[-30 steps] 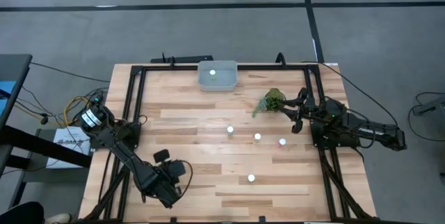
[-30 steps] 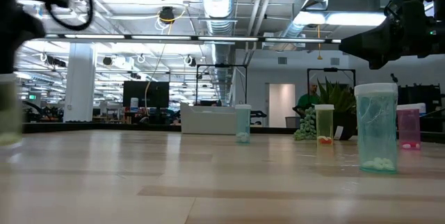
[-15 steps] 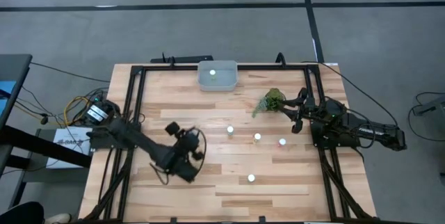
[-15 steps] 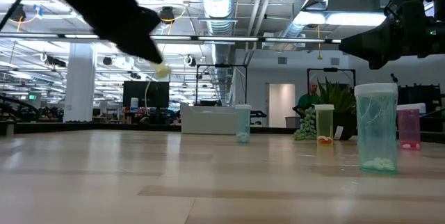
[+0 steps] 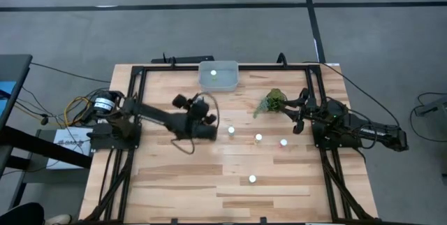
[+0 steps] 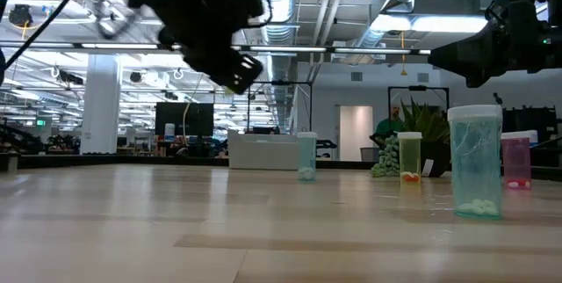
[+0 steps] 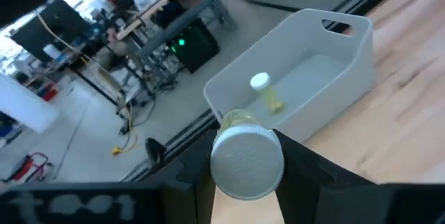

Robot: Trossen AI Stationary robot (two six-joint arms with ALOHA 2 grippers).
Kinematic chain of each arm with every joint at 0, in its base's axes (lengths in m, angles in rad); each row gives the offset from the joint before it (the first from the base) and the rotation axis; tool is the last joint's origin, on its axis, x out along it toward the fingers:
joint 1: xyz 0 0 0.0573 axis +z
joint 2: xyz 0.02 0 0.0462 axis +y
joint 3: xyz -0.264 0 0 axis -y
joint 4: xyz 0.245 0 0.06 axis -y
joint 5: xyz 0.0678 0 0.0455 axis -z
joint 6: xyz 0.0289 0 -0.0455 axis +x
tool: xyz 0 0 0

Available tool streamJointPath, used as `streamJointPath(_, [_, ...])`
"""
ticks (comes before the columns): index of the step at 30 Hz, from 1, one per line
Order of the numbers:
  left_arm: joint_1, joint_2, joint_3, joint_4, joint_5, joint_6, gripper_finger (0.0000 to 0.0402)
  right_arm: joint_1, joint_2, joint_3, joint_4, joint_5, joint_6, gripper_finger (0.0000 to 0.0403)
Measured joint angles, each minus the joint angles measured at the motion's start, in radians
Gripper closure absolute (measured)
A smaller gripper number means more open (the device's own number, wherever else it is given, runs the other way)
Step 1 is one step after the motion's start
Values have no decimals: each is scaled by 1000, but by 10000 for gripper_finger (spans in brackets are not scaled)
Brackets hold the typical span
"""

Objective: Pick and place pill bottles into a basket
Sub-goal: Put the left yellow medicine bottle in the gray bin

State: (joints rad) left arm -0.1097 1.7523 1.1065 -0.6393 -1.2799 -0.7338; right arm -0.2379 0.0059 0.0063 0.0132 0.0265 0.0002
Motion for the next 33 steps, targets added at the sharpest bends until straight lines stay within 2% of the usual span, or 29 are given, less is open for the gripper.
streamJointPath(3, [74,0,0,266,96,272,296,0,0,0,0,0,0,282])
streamJointPath(6, [144,0,0,582,260,551,296,0,0,0,0,0,0,282])
streamJointPath(8, [184,0,0,742,361,659,296,0,0,0,0,0,0,282])
streamJointPath(10, [221,0,3,823,416,703,296,0,0,0,0,0,0,282])
streamJointPath(13, [282,0,33,798,513,699,296,0,0,0,0,0,0,282])
streamJointPath(20, [443,0,61,683,844,568,297,0,0,0,0,0,0,282])
streamJointPath(28, [582,0,62,629,1136,483,301,0,0,0,0,0,0,282])
streamJointPath(30, [605,0,62,608,1182,464,302,0,0,0,0,0,0,282])
streamJointPath(33, [622,0,62,560,1187,477,302,0,0,0,0,0,0,282])
